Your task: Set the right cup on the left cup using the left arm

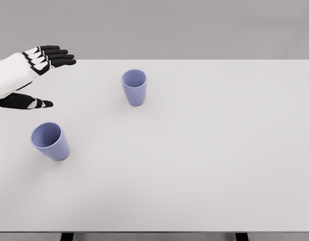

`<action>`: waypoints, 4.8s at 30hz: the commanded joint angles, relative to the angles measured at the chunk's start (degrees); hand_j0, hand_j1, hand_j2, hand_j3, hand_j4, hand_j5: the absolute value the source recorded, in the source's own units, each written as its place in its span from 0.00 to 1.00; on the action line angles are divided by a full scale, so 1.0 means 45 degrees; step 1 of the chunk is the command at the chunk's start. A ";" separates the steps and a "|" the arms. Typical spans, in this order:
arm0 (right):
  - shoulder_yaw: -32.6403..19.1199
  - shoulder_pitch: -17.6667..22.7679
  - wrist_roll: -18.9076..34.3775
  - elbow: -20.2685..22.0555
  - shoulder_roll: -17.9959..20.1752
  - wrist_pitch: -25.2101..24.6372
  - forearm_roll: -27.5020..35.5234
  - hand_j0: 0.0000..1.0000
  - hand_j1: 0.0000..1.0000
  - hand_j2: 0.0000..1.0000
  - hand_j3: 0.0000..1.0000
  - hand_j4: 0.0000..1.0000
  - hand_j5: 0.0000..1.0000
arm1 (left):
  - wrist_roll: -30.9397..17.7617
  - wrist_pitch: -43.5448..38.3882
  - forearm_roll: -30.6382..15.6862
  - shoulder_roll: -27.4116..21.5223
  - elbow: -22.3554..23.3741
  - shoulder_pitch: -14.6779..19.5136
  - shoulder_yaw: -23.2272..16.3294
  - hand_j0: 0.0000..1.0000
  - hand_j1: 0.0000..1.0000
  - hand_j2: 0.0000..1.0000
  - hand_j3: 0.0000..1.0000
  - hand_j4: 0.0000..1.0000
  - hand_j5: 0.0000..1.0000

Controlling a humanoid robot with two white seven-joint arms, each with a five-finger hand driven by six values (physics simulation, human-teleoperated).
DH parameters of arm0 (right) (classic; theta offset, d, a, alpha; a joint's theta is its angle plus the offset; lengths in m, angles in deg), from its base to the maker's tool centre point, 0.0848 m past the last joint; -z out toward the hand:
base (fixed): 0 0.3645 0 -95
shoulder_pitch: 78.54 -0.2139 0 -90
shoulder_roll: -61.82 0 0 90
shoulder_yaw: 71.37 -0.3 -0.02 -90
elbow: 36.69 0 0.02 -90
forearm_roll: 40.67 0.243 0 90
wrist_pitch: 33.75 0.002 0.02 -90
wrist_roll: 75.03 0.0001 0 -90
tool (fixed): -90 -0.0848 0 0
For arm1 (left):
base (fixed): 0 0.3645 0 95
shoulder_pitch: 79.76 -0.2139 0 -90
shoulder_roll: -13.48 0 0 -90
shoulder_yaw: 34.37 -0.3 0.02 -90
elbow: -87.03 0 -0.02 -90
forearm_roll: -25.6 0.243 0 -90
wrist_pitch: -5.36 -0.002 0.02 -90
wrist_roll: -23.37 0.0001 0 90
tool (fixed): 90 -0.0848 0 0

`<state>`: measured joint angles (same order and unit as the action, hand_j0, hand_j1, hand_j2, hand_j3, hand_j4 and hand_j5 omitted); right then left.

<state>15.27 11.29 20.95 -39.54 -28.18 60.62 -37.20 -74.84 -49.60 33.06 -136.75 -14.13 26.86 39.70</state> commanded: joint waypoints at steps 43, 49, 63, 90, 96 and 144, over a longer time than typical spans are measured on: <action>0.0002 0.0000 0.0001 -0.0031 0.0000 -0.0034 -0.0127 1.00 1.00 1.00 1.00 1.00 1.00 | -0.5954 -0.4466 -0.0329 0.6939 0.8201 1.0547 -0.9212 1.00 1.00 1.00 1.00 1.00 1.00; 0.0002 0.0000 0.0001 -0.0051 0.0000 -0.0034 -0.0127 1.00 1.00 1.00 1.00 1.00 1.00 | -0.5954 -0.4466 -0.0329 0.7603 0.8905 1.0703 -0.9525 1.00 1.00 1.00 1.00 1.00 1.00; 0.0002 0.0000 0.0001 -0.0051 0.0000 -0.0034 -0.0127 1.00 1.00 1.00 1.00 1.00 1.00 | -0.5954 -0.4505 0.0920 0.8306 0.9843 1.0703 -0.9856 0.99 0.99 0.99 0.99 0.99 0.99; 0.0002 0.0000 0.0001 -0.0051 0.0000 -0.0034 -0.0127 1.00 1.00 1.00 1.00 1.00 1.00 | -0.5954 -0.4486 0.0569 0.8365 0.9765 1.1855 -1.1614 0.99 0.99 0.99 0.99 0.99 0.99; 0.0002 0.0000 0.0001 -0.0051 0.0000 -0.0034 -0.0127 1.00 1.00 1.00 1.00 1.00 1.00 | -0.5954 -0.4505 0.0569 0.8306 0.9726 1.2129 -1.2161 0.99 0.99 0.99 0.99 0.99 0.99; 0.0002 0.0000 0.0001 -0.0031 0.0000 -0.0034 -0.0127 1.00 1.00 1.00 1.00 1.00 1.00 | -0.5954 -0.4584 0.0706 0.8873 1.0643 1.2285 -1.2630 0.93 0.93 0.93 0.93 0.93 0.93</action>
<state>15.28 11.29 20.94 -39.73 -28.18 60.46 -37.76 -101.65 -70.17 36.28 -96.77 33.77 82.14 -17.21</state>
